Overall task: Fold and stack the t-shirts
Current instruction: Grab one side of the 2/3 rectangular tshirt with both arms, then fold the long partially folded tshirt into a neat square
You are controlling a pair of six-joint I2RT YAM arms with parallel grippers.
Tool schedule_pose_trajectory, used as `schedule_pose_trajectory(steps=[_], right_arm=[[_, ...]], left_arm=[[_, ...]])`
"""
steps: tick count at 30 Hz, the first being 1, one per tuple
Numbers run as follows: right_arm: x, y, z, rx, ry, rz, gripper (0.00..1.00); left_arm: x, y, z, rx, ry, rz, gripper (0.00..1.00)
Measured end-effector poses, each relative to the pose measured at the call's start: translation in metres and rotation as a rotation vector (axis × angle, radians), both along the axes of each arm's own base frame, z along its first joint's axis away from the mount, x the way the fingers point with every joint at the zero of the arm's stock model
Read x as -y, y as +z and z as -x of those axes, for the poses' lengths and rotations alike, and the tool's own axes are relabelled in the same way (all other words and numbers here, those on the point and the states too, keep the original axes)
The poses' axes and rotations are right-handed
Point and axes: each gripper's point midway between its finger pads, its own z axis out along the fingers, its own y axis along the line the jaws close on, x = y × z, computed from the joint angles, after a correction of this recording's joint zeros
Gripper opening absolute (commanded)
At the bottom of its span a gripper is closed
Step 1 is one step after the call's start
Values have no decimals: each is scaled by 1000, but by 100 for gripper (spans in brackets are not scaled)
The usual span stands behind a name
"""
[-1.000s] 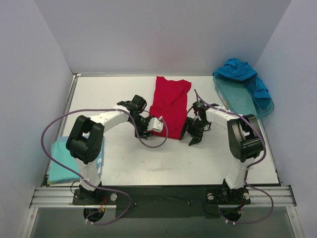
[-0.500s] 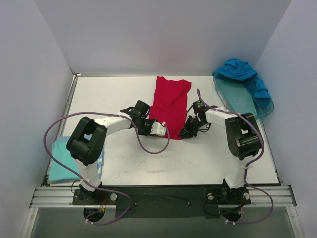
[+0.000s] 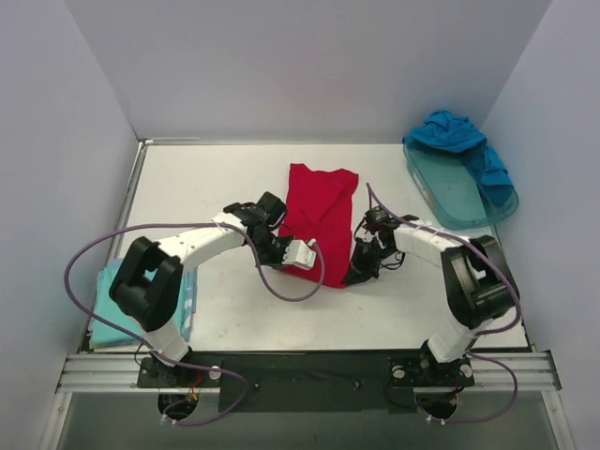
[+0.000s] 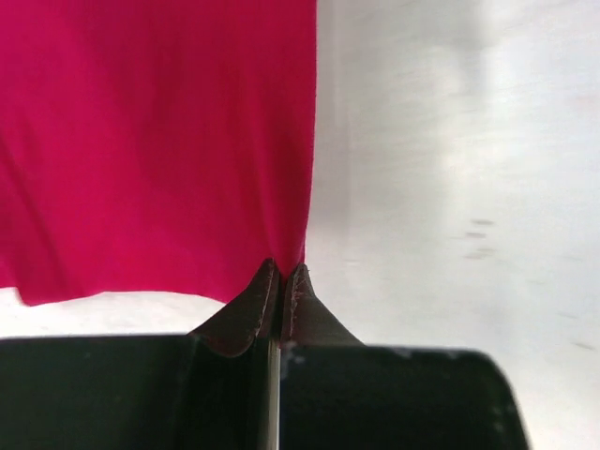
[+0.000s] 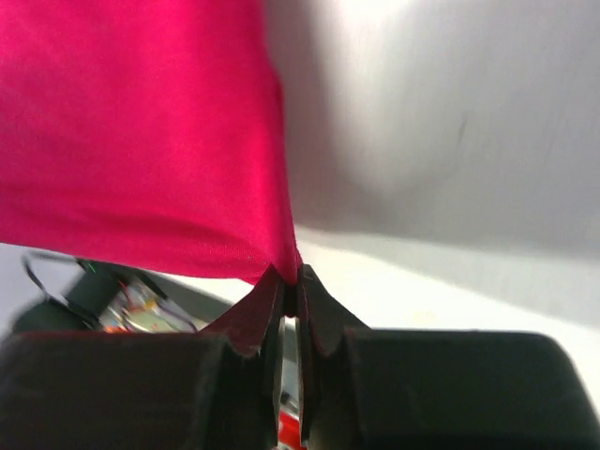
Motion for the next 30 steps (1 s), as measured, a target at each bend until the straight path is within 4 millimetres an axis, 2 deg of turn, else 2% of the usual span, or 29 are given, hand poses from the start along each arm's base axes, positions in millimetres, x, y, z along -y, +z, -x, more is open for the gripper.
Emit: schedule_pose_trajectory(steps=[3,6,10,12,14,17,19,21,26,30], right_arm=[[-1,19,47,-5,117,5,0],[-11,44,99,5,257,-31,0],[-19,73,154,6,367,-100,0],[-20,88,166,18,371,-136,0],[-20,99,166,35,348,-157,0],[-21,107,151,29,300,-151,0],[-23,108,130,18,265,-133,0],[-23,108,98,20,215,-118,0],[-26,121,16,92,141,-113,0],[-33,118,-31,123,136,-109,0]], left_arm=[[-3,30,46,-60,-47,21,0],[-16,63,96,-139,-83,48,0],[-28,97,146,-210,-133,93,0],[-31,110,163,-231,-143,121,0],[-35,119,173,-255,-121,143,0],[-38,124,177,-296,-53,153,0],[-41,122,166,-331,33,150,0],[-42,121,143,-358,138,156,0],[-44,126,61,-345,356,224,0],[-45,118,27,-342,444,239,0]])
